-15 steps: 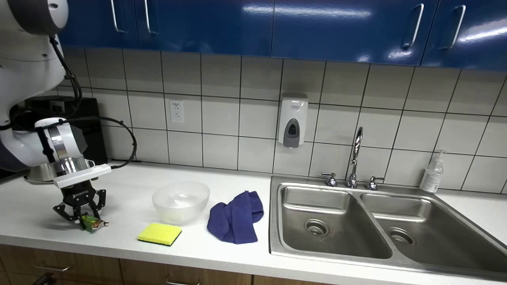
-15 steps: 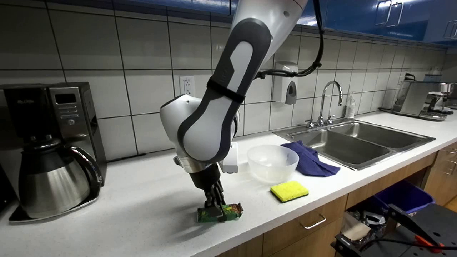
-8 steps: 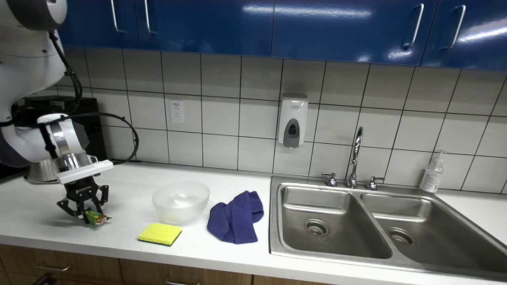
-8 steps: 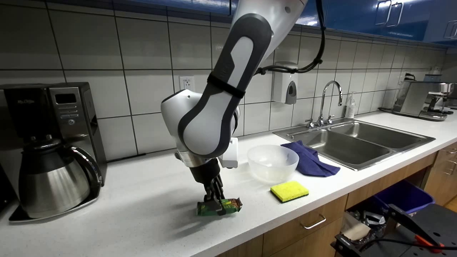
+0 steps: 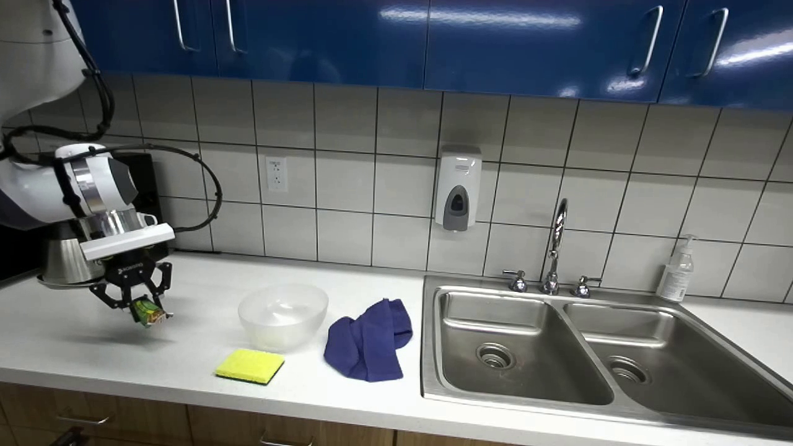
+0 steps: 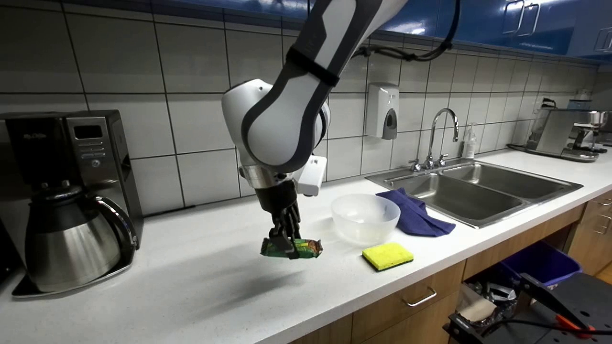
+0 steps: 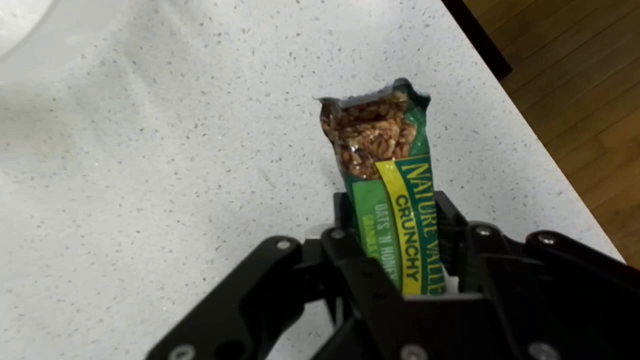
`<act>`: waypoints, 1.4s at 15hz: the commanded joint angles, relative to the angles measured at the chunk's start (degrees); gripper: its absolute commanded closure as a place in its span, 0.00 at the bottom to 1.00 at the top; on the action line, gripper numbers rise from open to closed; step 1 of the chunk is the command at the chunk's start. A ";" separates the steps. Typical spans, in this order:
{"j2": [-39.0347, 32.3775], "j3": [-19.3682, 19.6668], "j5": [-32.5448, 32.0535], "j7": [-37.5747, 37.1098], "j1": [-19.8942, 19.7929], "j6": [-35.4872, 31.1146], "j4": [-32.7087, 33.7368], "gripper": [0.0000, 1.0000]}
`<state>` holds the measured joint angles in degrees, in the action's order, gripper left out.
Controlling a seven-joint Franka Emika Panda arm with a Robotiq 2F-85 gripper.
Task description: Put the green packet inside the plastic bowl
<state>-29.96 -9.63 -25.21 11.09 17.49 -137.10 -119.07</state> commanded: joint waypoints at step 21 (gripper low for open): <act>11.96 11.91 7.61 -6.68 -16.30 0.24 -5.30 0.84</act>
<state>-15.24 1.90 -19.03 5.89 2.32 -137.10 -127.29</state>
